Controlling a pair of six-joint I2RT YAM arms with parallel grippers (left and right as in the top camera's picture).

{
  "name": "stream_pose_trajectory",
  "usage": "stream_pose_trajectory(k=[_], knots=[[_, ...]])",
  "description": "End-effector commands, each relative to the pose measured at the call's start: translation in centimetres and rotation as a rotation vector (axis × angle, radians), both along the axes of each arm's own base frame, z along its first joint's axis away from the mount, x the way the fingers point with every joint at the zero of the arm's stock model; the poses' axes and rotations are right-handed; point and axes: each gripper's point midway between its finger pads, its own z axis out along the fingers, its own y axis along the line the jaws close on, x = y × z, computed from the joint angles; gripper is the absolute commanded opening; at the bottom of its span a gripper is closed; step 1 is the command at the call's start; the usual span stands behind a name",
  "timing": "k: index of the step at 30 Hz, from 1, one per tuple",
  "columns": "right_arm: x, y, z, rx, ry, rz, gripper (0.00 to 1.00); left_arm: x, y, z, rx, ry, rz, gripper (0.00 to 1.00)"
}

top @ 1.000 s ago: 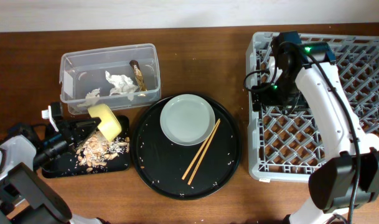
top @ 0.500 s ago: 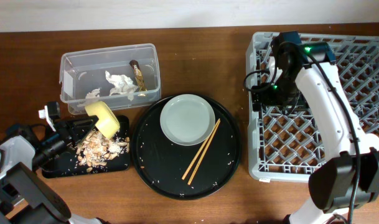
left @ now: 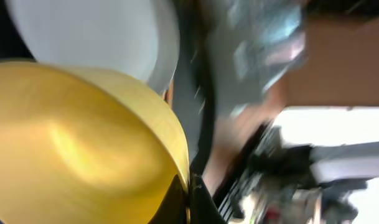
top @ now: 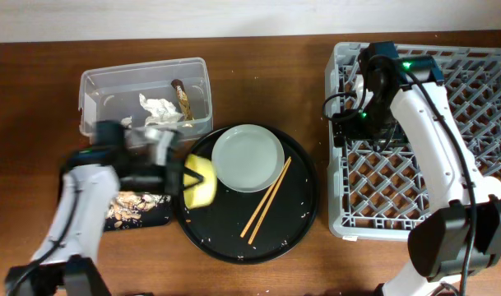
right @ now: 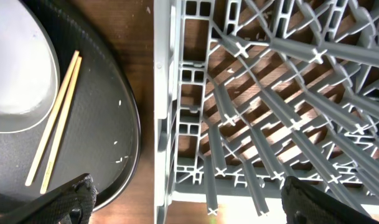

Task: Sort waste into correct bins and load items into the dishwasher rack

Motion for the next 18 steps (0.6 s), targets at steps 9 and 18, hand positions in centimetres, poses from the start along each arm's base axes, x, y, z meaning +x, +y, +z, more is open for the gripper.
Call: stream_pose_trajectory(k=[9, 18], knots=[[0.0, -0.3, 0.7, -0.010, -0.020, -0.005, 0.97, -1.4, -9.8, -4.9, 0.489, -0.083, -0.085, 0.00], [0.0, -0.3, 0.7, -0.010, -0.020, -0.006, 0.97, 4.2, -10.9, -1.5, 0.515, -0.327, 0.035, 0.00]])
